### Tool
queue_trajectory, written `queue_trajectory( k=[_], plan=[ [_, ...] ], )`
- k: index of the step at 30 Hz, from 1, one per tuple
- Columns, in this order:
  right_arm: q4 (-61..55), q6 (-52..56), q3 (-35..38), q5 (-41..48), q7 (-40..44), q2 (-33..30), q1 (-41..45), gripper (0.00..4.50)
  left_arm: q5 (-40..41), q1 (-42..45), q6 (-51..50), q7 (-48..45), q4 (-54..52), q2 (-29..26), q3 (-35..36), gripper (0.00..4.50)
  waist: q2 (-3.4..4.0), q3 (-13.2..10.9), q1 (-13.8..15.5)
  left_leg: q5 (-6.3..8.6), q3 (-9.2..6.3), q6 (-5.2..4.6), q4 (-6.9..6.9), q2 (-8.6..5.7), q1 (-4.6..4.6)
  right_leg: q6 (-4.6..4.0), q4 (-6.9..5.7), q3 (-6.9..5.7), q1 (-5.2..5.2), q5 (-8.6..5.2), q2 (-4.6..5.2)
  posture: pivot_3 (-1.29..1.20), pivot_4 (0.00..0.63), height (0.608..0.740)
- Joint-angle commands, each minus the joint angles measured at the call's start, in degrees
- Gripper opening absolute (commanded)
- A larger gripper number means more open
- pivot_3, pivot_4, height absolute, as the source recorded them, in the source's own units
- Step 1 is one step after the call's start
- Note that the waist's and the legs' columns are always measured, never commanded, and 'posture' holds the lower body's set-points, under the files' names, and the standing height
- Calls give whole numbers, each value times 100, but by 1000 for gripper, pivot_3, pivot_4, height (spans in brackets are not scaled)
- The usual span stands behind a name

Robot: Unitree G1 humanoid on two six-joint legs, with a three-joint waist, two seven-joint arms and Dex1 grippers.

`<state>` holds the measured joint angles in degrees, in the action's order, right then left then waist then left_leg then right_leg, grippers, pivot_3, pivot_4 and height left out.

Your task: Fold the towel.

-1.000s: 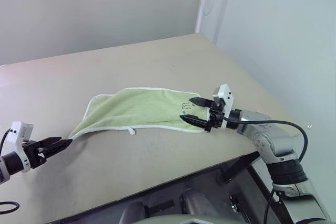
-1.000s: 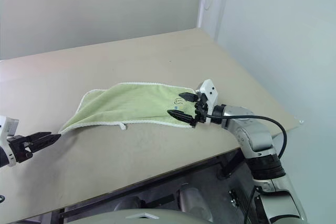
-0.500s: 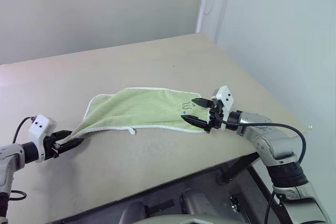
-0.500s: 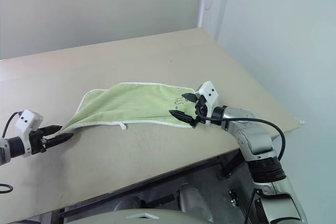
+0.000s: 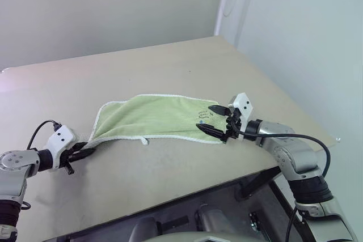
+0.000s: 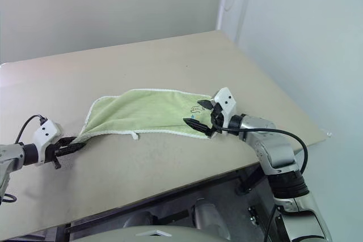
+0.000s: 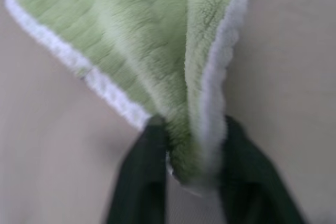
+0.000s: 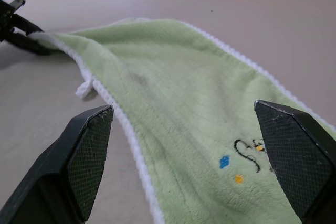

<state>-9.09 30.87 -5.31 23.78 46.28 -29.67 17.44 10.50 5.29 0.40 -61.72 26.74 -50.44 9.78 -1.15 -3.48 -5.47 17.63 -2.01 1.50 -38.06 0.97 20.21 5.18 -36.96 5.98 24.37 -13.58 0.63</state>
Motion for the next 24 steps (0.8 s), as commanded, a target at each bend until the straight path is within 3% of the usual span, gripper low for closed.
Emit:
queue_trajectory(
  k=[1, 14, 24],
  plan=[
    [-273, 253, 20, 53, 155, -248, -2, 4500, -8, 239, 266, -41, 280, 5, 21, 23, 0, 0, 10, 0, 0, 0, 0, 0, 1, 0, 1, 0, 0, 0, 1, 0, 0, 740],
    [36, 300, -472, -745, 252, -800, -350, 4500, -217, 673, 199, 424, 214, 177, -153, 23, -5, 3, 6, 0, 2, 0, -3, -1, 1, 2, -1, 0, -1, 1, 0, 0, 0, 740],
    [489, 67, -735, -1334, 178, -792, -288, 4500, -248, 624, 170, 570, 176, 313, -202, 23, -9, 6, 8, 0, 2, 0, -5, -1, -2, 2, -3, 0, -2, 1, -1, 0, 0, 740]
  ],
)
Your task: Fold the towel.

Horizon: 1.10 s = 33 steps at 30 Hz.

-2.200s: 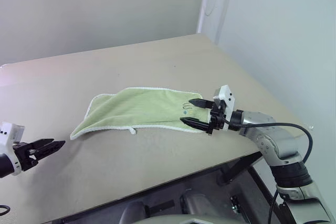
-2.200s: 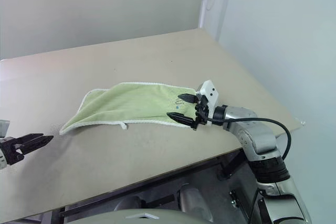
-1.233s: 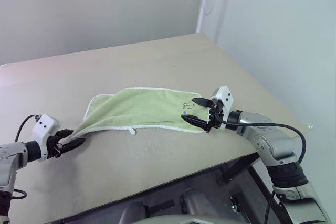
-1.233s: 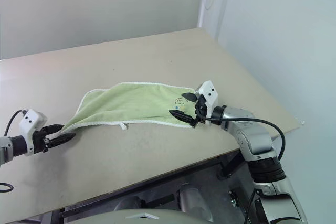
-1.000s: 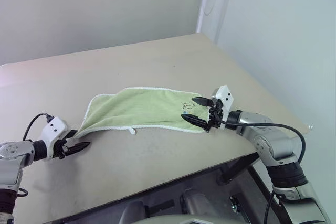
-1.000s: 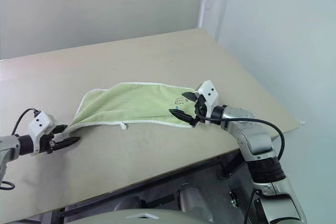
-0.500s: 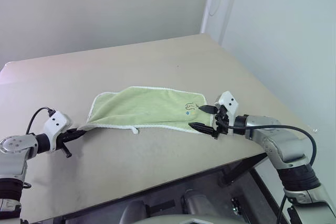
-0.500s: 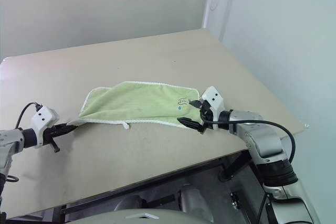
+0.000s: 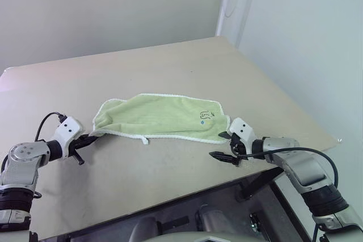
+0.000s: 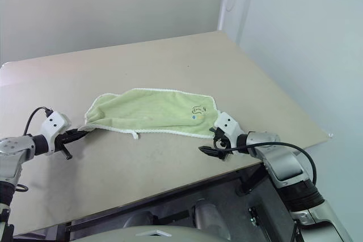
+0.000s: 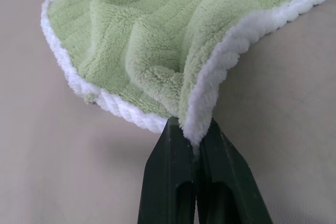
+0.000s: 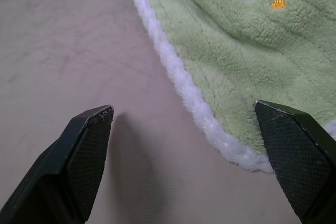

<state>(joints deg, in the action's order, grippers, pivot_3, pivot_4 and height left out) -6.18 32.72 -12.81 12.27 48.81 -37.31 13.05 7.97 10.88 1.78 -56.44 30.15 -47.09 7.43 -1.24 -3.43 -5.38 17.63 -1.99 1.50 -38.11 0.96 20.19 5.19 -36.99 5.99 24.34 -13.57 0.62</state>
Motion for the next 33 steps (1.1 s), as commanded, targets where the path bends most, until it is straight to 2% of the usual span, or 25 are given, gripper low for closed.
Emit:
queue_trajectory(
  k=[1, 3, 5, 14, 16, 20, 25, 29, 33],
  plan=[
    [286, -124, 36, -204, -112, 15, 198, 4321, 16, 66, 16, 49, -175, -15, 40, 6, -1, 1, -1, 0, 0, 0, 0, 0, -1, 0, 0, 0, -1, 0, 0, 0, 0, 740],
    [402, -94, 103, -171, -169, 107, 304, 3909, 14, 58, 13, 60, -190, -15, 37, 0, -4, 3, -1, 0, 0, 0, -1, 0, -6, 0, 0, 0, -7, 0, 0, 0, 0, 740],
    [537, -58, 88, -220, -213, 144, 424, 3300, 2, 51, 19, 63, -194, -22, 31, 0, -5, 3, -2, 0, 0, 0, -2, 0, -13, 0, -1, 0, -14, 0, 0, 0, 0, 740],
    [751, -33, 78, -324, -131, 128, 619, 22, 34, 37, -36, 49, -223, -55, 75, 0, -7, 4, 4, 0, 0, 0, -4, 0, -23, 0, 0, 0, -27, 1, 1, 0, 0, 740],
    [600, 39, 233, -121, -26, 133, 627, 22, 84, 44, -86, 37, -242, -46, 107, 0, -6, 4, 4, 0, -1, 0, -4, 0, -23, -1, 0, 0, -27, 1, 1, 0, 0, 740],
    [-40, 618, 1094, 1040, 392, 143, 850, 22, 583, 212, -722, -34, -506, 14, 383, 0, -2, 1, 1, 0, -1, 0, -4, 0, -15, 0, 1, 0, -22, 1, 1, 0, 0, 740],
    [106, 1254, 2143, 2254, 397, 256, 1877, 22, 1377, 1088, -1921, 290, -641, 192, 876, 0, -6, -1, 0, -1, -7, 0, -11, 0, -6, 18, -4, -2, -14, 14, -2, 0, 0, 740],
    [1130, 961, 2311, 2154, 103, 483, 2855, 22, 1349, 2093, -2103, 843, 24, 370, 957, 0, -7, 1, -7, -1, -9, 0, -10, 0, -17, 21, 0, -5, -26, 17, -4, 0, 0, 740],
    [2806, 126, 2164, 1550, -302, 868, 3902, 22, 855, 3150, -1637, 1395, 1182, 557, 677, 0, -3, -1, -39, -1, -2, 0, -7, -2, -21, 21, 4, -1, -29, 21, -3, 0, 0, 740]
  ],
)
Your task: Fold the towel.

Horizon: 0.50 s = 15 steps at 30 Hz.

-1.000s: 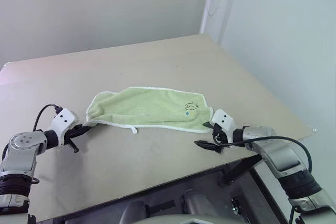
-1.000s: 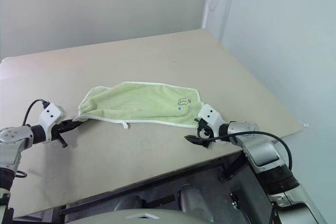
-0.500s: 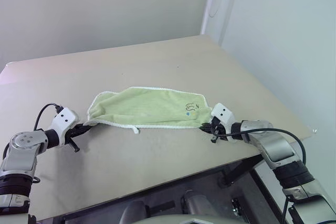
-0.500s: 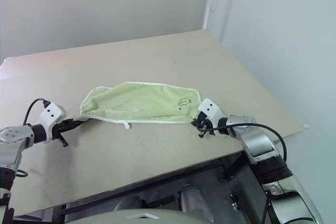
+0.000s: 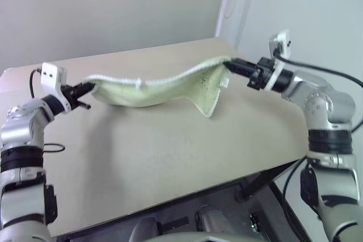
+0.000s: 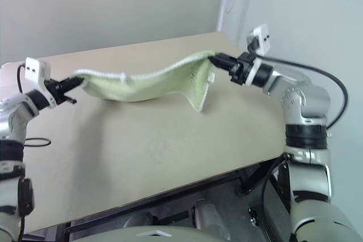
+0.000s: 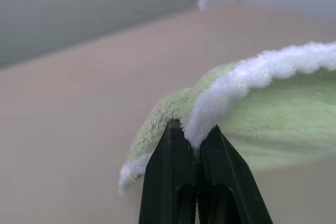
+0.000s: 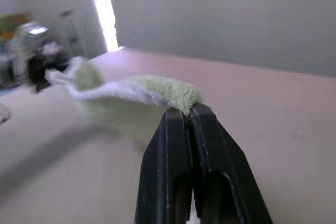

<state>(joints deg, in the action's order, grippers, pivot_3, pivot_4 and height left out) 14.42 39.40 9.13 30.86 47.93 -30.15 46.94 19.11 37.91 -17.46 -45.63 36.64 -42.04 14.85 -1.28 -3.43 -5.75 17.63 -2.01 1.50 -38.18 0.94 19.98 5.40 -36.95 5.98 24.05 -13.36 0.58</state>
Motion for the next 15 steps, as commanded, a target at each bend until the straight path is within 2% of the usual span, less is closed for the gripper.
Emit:
queue_trajectory(
  k=[1, 6, 10, 12, 15],
  plan=[
    [1131, -771, -83, -474, -284, 223, 721, 22, -314, 703, 375, 422, 809, 105, -77, 0, 1, -1, -5, 0, 0, 0, 3, 0, 4, -7, 1, 1, 5, 5, 0, 0, 0, 740],
    [3360, -2193, -47, -1134, -916, 589, 1913, 22, -758, 2049, 1165, 1112, 2401, 201, -145, 0, 2, -2, -7, 0, -3, 1, 10, -1, 43, -14, -4, 0, 49, 17, 0, 0, 0, 740],
    [4306, -3006, 50, -1350, -1069, 591, 2480, 22, -1058, 2788, 1660, 1638, 3152, -20, -194, 0, 2, -2, -3, 0, -2, 1, 28, -3, 49, -12, 7, 0, 54, 16, 8, 0, 0, 740],
    [4371, -3123, 21, -1375, -825, 537, 2514, 22, -1123, 2897, 1757, 1389, 3221, -205, -221, 0, 3, -2, -21, 1, -1, 1, 41, -3, 50, -11, 17, 0, 56, 16, 10, 0, 0, 740],
    [4096, -2920, -69, -1339, -206, 454, 2265, 22, -1246, 2686, 1814, 405, 3044, -517, -424, 0, 3, -2, -58, 0, -1, 2, 65, -3, 47, -11, 30, 0, 57, 15, 10, 0, 0, 740]
  ],
)
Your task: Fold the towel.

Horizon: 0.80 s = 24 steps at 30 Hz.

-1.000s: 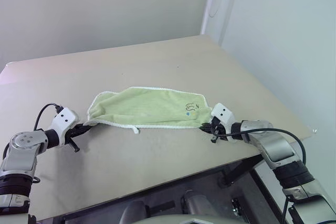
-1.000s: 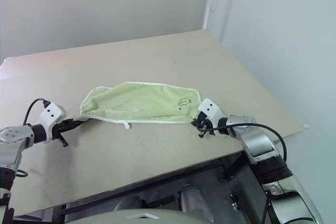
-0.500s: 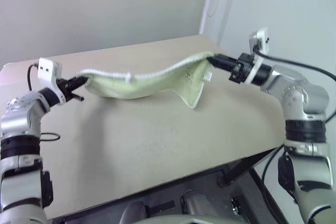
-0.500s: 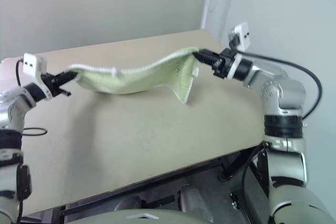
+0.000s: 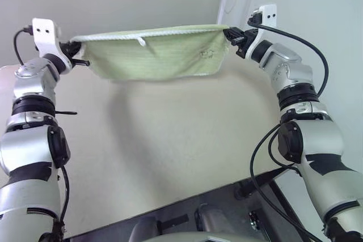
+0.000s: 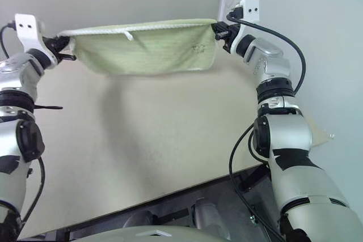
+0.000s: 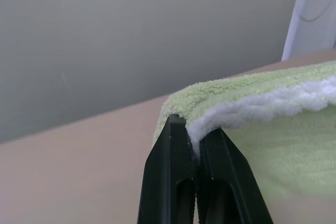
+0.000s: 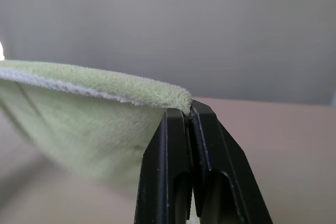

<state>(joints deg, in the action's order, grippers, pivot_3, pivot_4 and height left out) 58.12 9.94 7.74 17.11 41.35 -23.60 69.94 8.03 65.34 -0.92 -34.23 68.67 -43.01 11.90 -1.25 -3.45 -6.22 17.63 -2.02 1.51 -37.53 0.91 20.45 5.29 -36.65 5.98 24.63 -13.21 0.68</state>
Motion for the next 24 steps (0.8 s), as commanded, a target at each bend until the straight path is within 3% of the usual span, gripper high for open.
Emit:
queue_trajectory(
  k=[1, 4, 8, 14, 24],
  plan=[
    [-448, 150, 14, 47, 692, -233, -201, 22, -156, -268, 233, -1258, -343, -541, -223, 0, 4, 3, -30, 0, 0, 0, 5, 0, 0, 0, 2, 0, 1, 0, -1, 0, 0, 740],
    [-1054, 507, -179, 39, 1233, -292, -772, 22, -87, -1014, 88, -2378, -1026, -848, -384, 0, 7, 4, -87, -2, -2, 3, 20, 0, -3, -1, 9, -1, 0, -1, -1, 0, 0, 740],
    [-2472, 1239, -544, 144, 1858, -448, -1740, 22, 236, -2854, -434, -3269, -2898, -1237, -320, 0, 14, 0, -118, -2, -2, 3, 12, 2, -1, -1, 1, 0, 0, -2, 0, 0, 0, 740],
    [-4839, 2343, -895, 424, 2276, -996, -3333, 22, 808, -5453, -1588, -3329, -5249, -1608, 568, 0, 12, -3, -65, -2, -5, 2, -9, 6, -2, -7, -52, 2, 18, -18, -1, 0, 0, 740],
    [-7332, 3445, -794, 1115, 2416, -1924, -5194, 22, 946, -7947, -2001, -3473, -6445, -1728, 1609, 0, 7, -17, -49, -1, 1, 4, -60, 7, -69, -16, -46, 1, -60, -48, -2, 0, 0, 740]
  ],
)
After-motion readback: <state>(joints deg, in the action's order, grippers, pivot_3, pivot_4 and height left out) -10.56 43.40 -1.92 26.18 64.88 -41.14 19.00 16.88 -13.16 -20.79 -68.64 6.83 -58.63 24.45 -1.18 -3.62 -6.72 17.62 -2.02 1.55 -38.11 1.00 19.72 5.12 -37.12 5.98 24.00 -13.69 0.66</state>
